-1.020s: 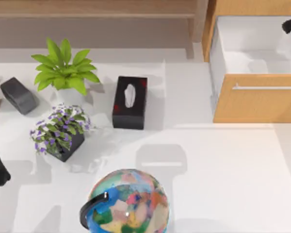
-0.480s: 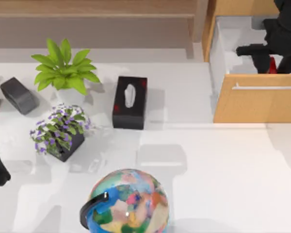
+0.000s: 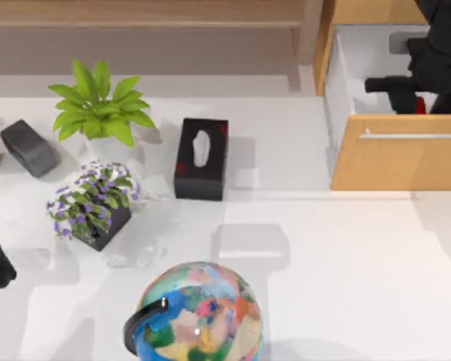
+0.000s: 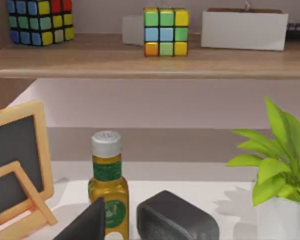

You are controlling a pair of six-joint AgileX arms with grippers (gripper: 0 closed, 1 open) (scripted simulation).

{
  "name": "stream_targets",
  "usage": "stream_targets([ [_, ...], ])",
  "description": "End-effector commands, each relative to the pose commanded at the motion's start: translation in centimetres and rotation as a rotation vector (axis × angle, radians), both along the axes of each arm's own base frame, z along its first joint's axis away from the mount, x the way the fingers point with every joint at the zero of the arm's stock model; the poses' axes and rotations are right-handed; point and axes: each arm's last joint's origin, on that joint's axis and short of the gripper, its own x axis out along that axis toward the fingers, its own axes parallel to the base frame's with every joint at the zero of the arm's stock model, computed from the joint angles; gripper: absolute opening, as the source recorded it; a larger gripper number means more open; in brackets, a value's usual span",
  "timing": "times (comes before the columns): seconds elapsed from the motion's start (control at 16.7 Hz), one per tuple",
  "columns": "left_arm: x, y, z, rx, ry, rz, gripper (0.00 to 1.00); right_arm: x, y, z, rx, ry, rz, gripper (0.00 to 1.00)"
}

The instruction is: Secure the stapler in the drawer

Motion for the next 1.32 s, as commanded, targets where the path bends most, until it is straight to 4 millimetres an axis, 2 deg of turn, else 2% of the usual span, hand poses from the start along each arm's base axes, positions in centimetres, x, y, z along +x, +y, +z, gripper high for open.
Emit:
stream_targets([
  [0.54,0.00,0.00,0.00,0.000,0.000,0.000,1.00,-0.02,0.04,-0.88,0.000,0.000,0.001,0.00],
  [1.32,0.00,0.00,0.00,0.000,0.000,0.000,1.00,-0.02,0.04,-0.88,0.000,0.000,0.001,0.98],
])
